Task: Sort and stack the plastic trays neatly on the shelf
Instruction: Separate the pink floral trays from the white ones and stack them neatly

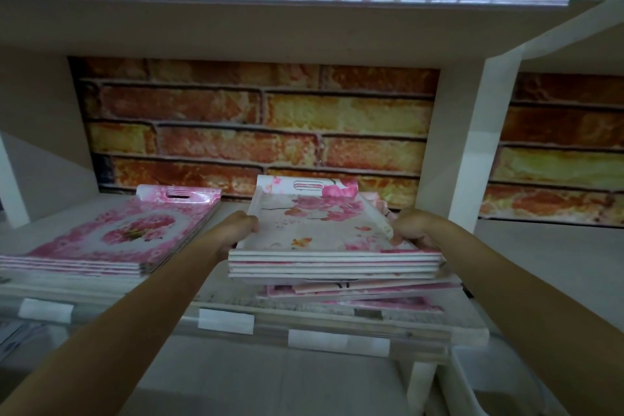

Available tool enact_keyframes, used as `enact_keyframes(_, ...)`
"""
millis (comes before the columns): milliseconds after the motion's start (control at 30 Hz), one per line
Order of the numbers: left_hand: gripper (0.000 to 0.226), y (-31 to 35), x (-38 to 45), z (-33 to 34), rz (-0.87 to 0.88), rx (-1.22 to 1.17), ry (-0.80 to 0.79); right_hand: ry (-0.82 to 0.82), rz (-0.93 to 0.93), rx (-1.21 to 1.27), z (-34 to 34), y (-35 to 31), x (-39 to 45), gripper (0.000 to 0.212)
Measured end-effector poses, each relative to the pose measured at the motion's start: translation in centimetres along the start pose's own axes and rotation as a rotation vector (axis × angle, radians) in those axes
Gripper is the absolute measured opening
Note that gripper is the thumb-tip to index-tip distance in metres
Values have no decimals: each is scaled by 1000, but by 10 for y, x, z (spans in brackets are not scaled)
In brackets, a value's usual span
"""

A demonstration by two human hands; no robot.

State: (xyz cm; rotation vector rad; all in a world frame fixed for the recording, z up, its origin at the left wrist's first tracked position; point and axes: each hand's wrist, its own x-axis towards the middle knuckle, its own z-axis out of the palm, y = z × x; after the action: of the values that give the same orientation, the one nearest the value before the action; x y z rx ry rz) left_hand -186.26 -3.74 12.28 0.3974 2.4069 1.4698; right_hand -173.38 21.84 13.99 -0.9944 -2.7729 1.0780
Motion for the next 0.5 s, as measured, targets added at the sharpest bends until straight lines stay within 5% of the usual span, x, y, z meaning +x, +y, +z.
enact_keyframes(233,27,1,1,1,-38,-63,-22,-65,-16,83,-4,1,-2,42)
enact_keyframes(367,39,0,0,8,-42,-112,18,-83,22,132,-9,6,2,18)
enact_keyframes(500,41,4,-1,27,-8,-169,36,-83,39,38,-20,17,14,43)
